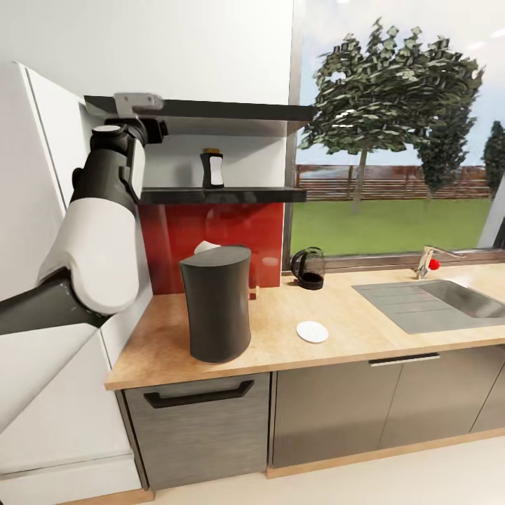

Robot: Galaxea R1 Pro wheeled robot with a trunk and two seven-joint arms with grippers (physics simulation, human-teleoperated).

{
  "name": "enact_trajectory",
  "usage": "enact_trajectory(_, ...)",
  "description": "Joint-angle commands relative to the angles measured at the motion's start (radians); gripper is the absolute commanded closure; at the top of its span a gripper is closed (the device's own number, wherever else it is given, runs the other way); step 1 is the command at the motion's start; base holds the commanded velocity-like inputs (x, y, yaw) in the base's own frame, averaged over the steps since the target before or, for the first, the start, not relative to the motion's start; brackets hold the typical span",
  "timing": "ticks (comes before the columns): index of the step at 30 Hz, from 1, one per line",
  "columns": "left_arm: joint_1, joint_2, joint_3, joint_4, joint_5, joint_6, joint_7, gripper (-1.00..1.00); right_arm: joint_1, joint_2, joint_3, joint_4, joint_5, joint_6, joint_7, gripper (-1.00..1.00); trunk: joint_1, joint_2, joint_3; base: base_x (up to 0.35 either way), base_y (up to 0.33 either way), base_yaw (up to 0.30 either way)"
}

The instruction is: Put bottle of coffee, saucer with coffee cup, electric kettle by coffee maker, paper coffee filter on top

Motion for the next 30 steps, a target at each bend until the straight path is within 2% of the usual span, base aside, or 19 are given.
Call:
enact_trajectory(1,-0.001,-0.001,0.016,0.000,-0.013,0.002,-0.001,-1.00,0.000,0.000,-0.008,0.001,0.001,-0.003,0.008,-1.00,0.000,-0.001,0.000,0.000,0.000,0.000)
enact_trajectory(3,0.001,-0.001,0.057,0.014,-0.049,-0.003,-0.001,-1.00,0.001,0.000,-0.008,0.001,0.001,-0.003,0.007,-1.00,0.000,-0.001,0.000,0.000,0.000,0.000)
enact_trajectory(6,0.007,-0.001,0.074,0.056,-0.083,-0.041,-0.001,-1.00,0.001,0.000,-0.008,0.001,0.001,-0.003,0.007,-1.00,0.000,-0.001,0.000,0.000,0.000,0.000)
enact_trajectory(8,0.010,-0.001,0.076,0.116,-0.096,-0.085,0.001,-1.00,0.001,0.000,-0.009,0.001,0.001,-0.003,0.007,-1.00,0.000,-0.001,0.000,0.000,0.000,0.000)
enact_trajectory(10,0.005,-0.001,0.072,0.162,-0.098,-0.103,0.001,-1.00,0.002,-0.001,-0.009,0.001,0.000,-0.003,0.006,-1.00,0.000,-0.001,0.000,0.000,0.000,0.000)
enact_trajectory(16,-0.022,-0.001,0.067,0.202,-0.100,-0.105,0.002,-1.00,0.002,-0.002,-0.010,0.001,0.001,-0.003,0.005,-1.00,0.000,-0.001,0.000,0.000,0.000,0.000)
enact_trajectory(30,-0.016,-0.001,0.067,0.187,-0.103,-0.102,0.002,-1.00,0.002,-0.004,-0.010,0.001,0.000,-0.004,0.006,-1.00,0.000,-0.001,0.000,0.002,0.000,0.000)
